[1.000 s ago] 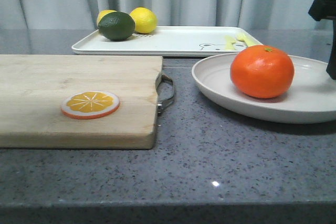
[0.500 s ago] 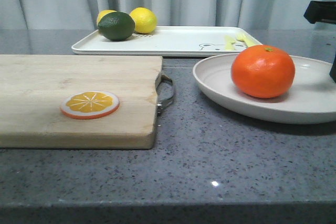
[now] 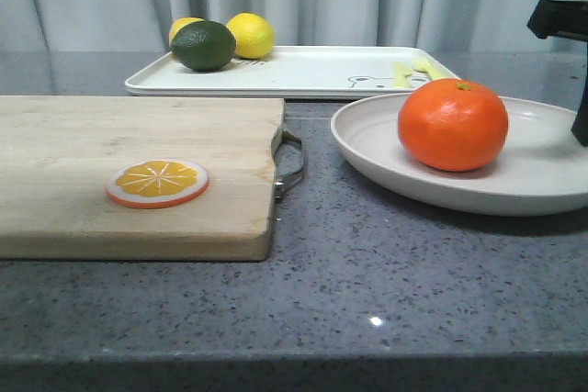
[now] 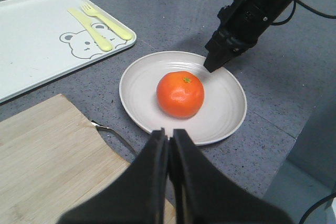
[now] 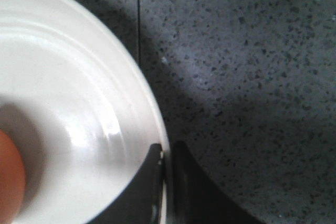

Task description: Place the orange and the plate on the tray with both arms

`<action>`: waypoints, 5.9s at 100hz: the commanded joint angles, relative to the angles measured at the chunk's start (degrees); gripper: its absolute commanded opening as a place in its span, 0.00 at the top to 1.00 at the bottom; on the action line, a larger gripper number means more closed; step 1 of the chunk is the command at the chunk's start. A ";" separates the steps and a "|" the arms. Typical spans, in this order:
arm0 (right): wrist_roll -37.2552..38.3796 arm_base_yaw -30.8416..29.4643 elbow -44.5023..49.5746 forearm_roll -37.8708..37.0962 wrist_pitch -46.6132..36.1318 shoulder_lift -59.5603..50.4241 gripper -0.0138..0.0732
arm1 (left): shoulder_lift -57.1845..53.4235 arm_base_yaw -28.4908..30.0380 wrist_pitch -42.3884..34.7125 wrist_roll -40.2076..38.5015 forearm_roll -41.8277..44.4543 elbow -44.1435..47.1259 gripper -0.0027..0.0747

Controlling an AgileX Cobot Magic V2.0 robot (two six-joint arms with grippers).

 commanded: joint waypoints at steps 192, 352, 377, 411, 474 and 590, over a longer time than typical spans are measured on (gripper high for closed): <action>0.09 2.18 -78.17 13.16 10.28 44.78 0.91 | -0.81 0.14 -4.27 -0.07 -0.50 -1.43 0.99; 1.16 2.37 -78.17 11.80 6.85 42.87 0.68 | -0.81 0.14 -4.48 -0.07 -0.50 -1.43 0.99; 1.16 3.35 -78.17 2.70 14.35 38.42 0.89 | -0.81 0.14 -4.48 -0.07 -0.50 -1.43 0.99; -1.38 6.48 -77.91 0.57 20.90 33.57 0.90 | -0.81 0.14 -4.48 -0.07 -0.50 -1.43 0.99; -2.54 6.87 -64.49 -1.63 20.89 16.67 0.90 | -0.81 0.14 -4.48 -0.07 -0.71 -1.43 0.99; -7.18 6.87 14.25 -1.99 -18.70 -46.91 0.90 | -15.08 0.14 -10.12 -0.07 -1.74 10.71 0.99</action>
